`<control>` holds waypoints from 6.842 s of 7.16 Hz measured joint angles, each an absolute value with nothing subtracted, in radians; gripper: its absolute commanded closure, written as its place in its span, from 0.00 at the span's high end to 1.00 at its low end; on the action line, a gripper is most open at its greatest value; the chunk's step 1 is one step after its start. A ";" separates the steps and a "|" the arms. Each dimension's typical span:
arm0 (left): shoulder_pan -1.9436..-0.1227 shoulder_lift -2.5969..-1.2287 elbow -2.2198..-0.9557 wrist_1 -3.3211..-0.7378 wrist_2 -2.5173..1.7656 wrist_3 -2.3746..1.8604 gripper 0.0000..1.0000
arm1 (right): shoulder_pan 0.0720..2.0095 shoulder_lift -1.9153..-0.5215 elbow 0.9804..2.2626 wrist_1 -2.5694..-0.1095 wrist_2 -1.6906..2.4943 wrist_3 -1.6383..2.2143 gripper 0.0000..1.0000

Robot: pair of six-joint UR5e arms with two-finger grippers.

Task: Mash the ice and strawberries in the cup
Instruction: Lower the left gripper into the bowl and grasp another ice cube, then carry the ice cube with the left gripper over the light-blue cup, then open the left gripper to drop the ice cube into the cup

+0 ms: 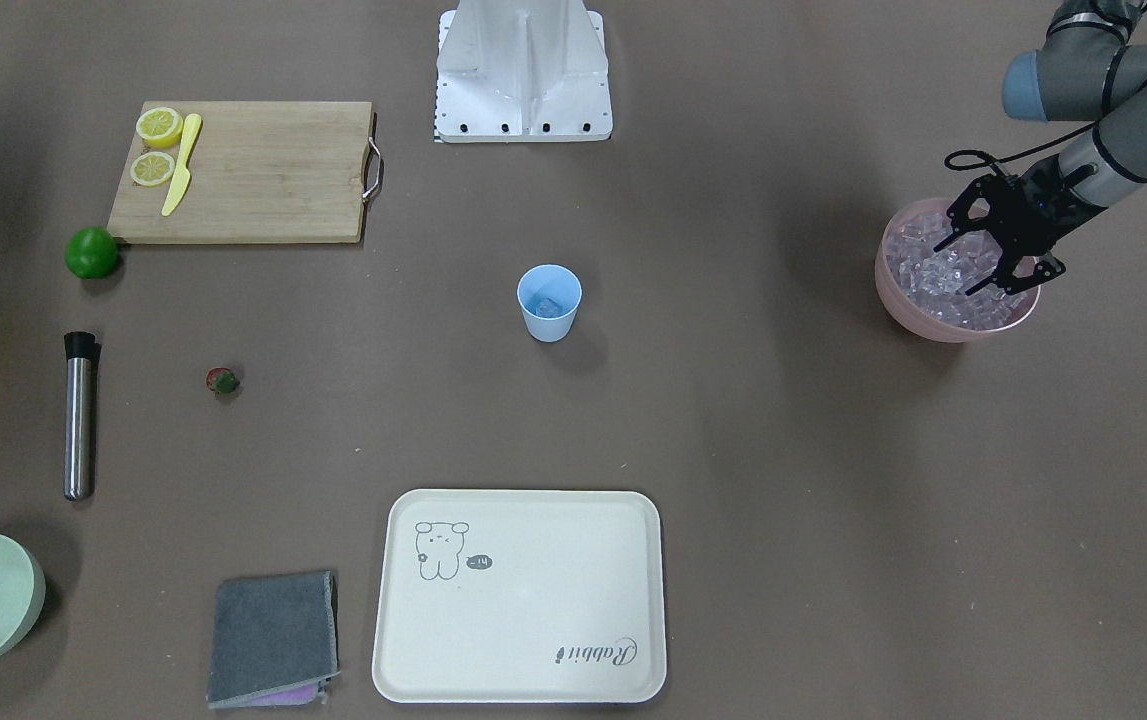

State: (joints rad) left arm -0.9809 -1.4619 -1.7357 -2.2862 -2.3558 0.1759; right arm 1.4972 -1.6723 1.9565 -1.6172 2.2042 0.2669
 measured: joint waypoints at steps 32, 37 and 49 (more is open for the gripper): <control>-0.902 -1.979 -1.740 -2.166 -2.369 -0.378 0.00 | 1.460 -1.666 1.951 -1.617 2.215 0.272 1.00; -0.602 -2.116 -1.741 -2.169 -1.992 -0.621 0.00 | 1.459 -1.660 1.951 -1.617 2.214 0.271 1.00; -0.482 -2.127 -1.680 -2.231 -1.817 -0.637 0.97 | 1.450 -1.661 1.953 -1.616 2.212 0.268 1.00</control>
State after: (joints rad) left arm -0.4825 -2.1268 -1.6800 -2.2307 -1.8168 -0.6367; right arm 1.4499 -1.6615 1.9527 -1.6158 2.2124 0.2682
